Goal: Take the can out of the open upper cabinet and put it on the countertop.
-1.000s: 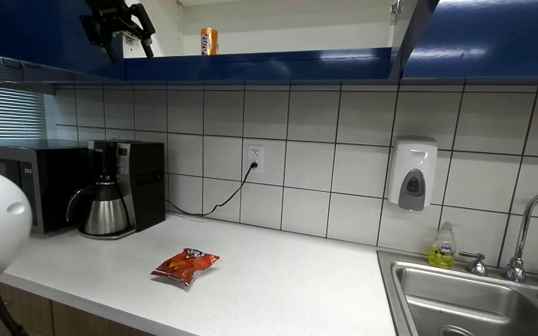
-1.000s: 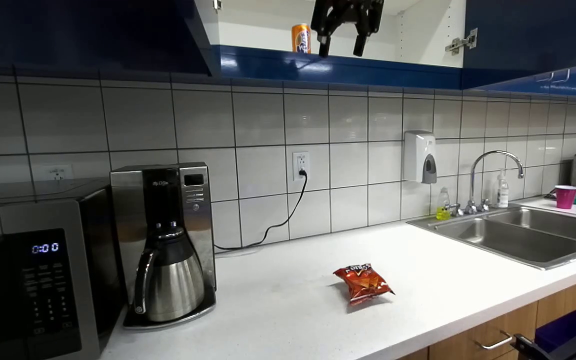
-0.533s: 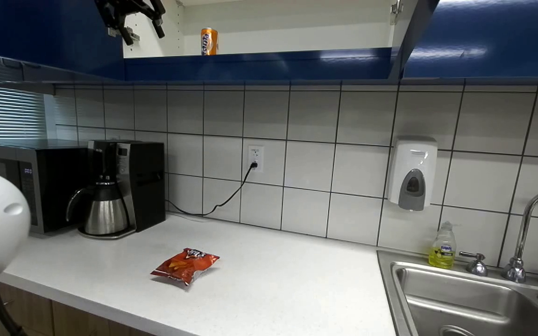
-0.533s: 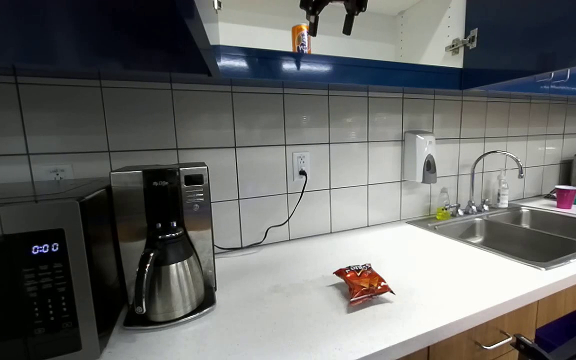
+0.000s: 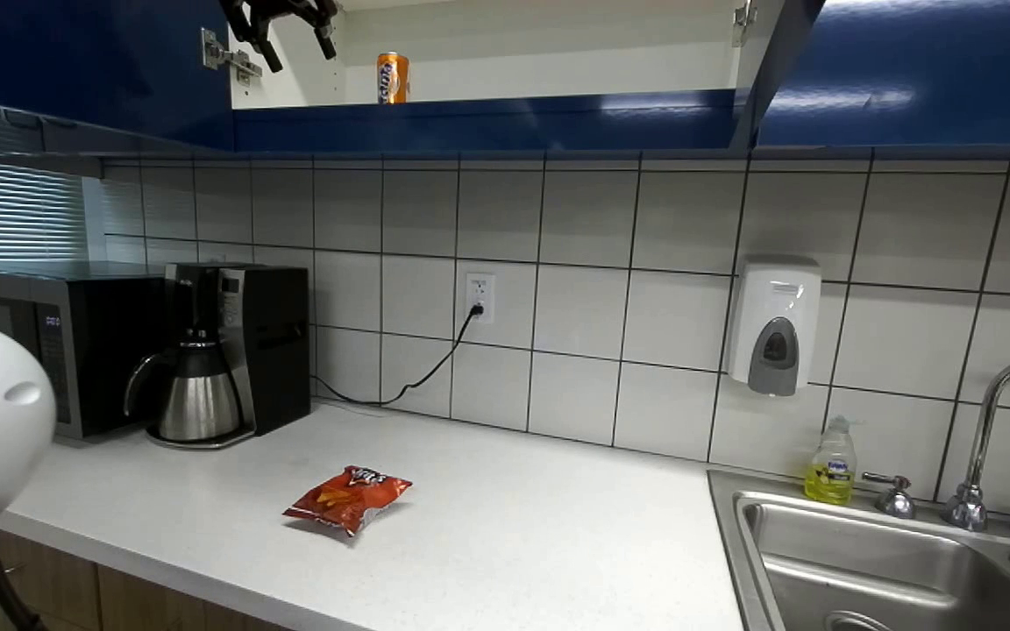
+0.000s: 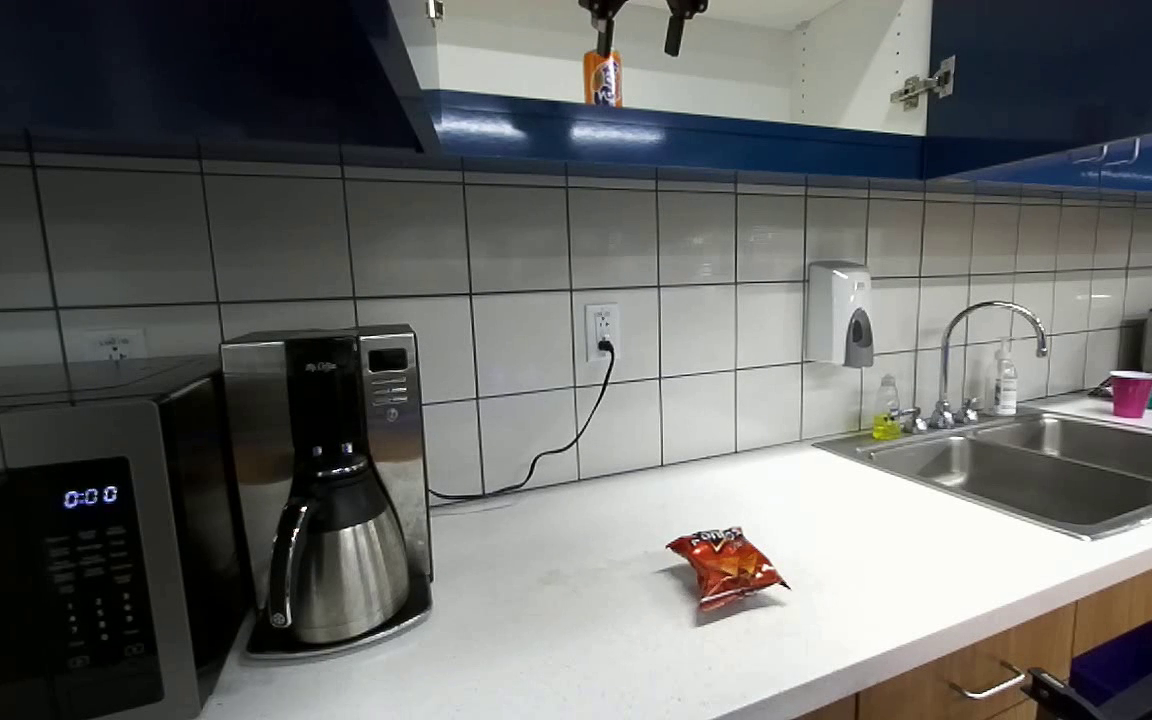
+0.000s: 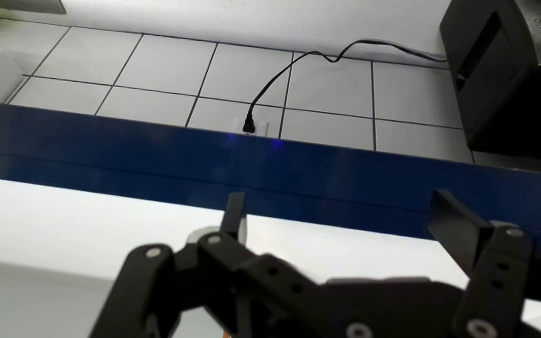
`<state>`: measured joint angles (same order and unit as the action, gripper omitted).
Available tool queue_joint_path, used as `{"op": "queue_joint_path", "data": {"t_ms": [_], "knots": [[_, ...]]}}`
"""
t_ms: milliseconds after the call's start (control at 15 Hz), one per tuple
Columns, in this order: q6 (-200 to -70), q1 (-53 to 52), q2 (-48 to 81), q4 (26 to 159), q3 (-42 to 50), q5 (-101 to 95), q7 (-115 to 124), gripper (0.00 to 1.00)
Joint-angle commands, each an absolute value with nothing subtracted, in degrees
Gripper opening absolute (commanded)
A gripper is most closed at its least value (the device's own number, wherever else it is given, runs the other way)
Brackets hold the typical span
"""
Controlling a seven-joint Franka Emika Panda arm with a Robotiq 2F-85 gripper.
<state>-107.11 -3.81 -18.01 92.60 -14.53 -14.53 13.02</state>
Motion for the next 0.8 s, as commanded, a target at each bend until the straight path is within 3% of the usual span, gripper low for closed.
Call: {"op": "queue_joint_path", "data": {"t_ms": [0,733], "knots": [[-104.7,-3.2,-11.6,84.9,-15.3,-18.1,15.8,1.0],[-103.3,-4.8,-2.2,72.4,-12.3,-19.8,20.1,1.0]]}}
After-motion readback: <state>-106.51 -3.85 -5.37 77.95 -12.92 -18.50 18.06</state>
